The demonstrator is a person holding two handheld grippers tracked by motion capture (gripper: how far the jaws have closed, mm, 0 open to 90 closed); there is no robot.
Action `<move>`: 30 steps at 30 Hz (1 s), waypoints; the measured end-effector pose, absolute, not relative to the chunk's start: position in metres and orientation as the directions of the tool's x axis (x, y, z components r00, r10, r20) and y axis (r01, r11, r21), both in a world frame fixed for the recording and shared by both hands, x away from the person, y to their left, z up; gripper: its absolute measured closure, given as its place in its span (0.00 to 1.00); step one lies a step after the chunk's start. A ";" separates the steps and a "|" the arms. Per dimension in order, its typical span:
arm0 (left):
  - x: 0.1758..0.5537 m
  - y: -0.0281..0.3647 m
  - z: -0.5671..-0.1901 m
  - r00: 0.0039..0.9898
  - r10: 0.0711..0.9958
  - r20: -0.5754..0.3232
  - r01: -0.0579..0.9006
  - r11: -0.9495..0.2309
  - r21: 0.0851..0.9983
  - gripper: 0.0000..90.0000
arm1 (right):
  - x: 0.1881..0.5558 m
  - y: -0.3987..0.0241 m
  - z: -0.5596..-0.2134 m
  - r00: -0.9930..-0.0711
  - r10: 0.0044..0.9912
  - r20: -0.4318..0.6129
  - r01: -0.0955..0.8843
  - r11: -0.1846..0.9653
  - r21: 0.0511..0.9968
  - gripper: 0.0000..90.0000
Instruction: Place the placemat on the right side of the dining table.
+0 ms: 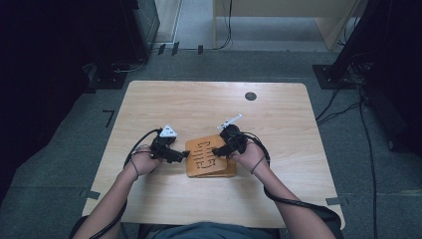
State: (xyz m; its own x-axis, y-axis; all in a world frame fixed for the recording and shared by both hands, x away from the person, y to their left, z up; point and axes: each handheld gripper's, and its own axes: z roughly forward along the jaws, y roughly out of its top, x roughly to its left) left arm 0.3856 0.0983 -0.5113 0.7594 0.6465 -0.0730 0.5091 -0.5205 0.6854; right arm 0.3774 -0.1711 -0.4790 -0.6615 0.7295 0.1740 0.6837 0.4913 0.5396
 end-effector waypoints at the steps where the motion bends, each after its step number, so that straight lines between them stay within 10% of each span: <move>1: 0.386 0.098 -0.511 0.759 0.646 -0.073 0.509 -0.520 0.686 0.12 | 0.379 -0.170 -0.480 -0.652 0.735 0.186 0.695 0.482 0.533 0.35; 30: 0.382 0.086 -0.512 0.782 0.618 -0.077 0.485 -0.526 0.699 0.14 | 0.363 -0.175 -0.427 -0.665 0.705 0.246 0.690 0.455 0.563 0.41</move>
